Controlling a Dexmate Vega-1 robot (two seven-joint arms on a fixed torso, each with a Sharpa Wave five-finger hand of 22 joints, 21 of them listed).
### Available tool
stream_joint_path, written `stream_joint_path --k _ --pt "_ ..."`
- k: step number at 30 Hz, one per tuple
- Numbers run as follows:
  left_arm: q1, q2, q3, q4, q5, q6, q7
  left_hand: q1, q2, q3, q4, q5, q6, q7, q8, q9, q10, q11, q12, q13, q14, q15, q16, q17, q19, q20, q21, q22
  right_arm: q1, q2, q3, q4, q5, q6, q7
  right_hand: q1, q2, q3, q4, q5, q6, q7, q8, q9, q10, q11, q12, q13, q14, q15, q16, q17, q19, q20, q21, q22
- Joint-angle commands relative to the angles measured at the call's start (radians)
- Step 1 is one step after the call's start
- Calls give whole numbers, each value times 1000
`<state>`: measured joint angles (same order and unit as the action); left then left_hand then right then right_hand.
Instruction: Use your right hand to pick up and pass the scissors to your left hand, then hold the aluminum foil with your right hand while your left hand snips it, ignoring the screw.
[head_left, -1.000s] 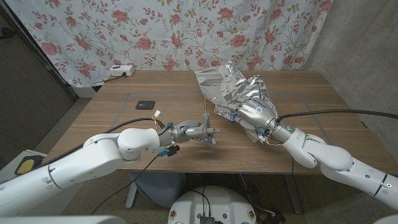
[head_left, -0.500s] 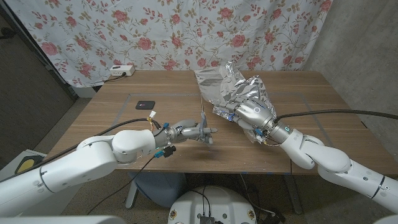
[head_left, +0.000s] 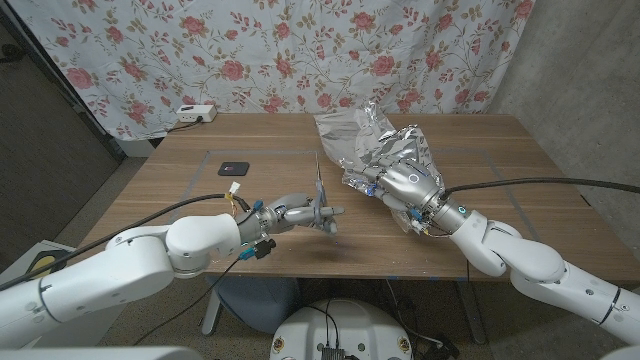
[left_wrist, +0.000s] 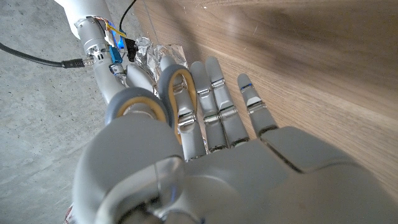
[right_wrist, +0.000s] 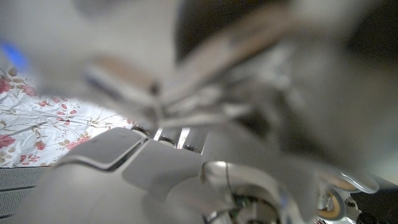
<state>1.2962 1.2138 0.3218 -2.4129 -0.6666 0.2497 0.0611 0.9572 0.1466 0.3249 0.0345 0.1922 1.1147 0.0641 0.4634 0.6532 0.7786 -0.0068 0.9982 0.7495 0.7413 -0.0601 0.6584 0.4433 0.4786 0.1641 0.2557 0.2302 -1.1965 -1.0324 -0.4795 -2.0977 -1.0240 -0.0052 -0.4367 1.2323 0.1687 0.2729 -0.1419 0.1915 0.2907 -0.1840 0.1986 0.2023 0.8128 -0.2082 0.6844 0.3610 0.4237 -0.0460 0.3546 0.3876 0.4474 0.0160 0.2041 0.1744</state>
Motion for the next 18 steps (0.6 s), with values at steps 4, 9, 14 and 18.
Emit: stream_joint_path --k 4,9,14,18 --pt "155 46 -106 -11 -9 -94 50 22 34 144 -102 -5 11 3 3 0 66 -56 1 45 27 -49 6 5 -6 -2 9 1 28 17 -18 -8 -19 11 26 7 0 -2 -1 -2 -4 -3 -4 2 10 -2 5 3 10 -189 -3 5 5 -4 -1 2" --pt "193 46 -125 -6 -11 -109 47 18 35 147 -103 -5 10 4 3 3 65 -55 2 47 29 -48 7 7 -7 -2 10 1 40 37 -33 -2 -26 15 30 8 0 -3 -1 -2 -5 -2 -4 2 10 -2 5 2 10 -189 -3 6 6 -3 -1 2" --pt "227 49 -153 6 0 -127 42 14 32 150 -105 -6 13 2 3 1 68 -55 2 48 30 -50 7 8 -9 -1 10 1 69 58 -56 19 -36 31 38 7 0 -4 0 -2 -2 -1 -2 2 10 -1 5 2 11 -188 -4 7 5 -2 -1 2" --pt "239 41 -161 8 -1 -123 35 11 31 152 -108 -7 15 1 2 0 70 -55 2 48 31 -51 8 10 -9 -2 11 1 72 63 -62 21 -42 29 36 8 0 -4 0 -2 -1 -2 -1 2 10 -2 6 2 11 -188 -4 8 4 -2 -1 2"
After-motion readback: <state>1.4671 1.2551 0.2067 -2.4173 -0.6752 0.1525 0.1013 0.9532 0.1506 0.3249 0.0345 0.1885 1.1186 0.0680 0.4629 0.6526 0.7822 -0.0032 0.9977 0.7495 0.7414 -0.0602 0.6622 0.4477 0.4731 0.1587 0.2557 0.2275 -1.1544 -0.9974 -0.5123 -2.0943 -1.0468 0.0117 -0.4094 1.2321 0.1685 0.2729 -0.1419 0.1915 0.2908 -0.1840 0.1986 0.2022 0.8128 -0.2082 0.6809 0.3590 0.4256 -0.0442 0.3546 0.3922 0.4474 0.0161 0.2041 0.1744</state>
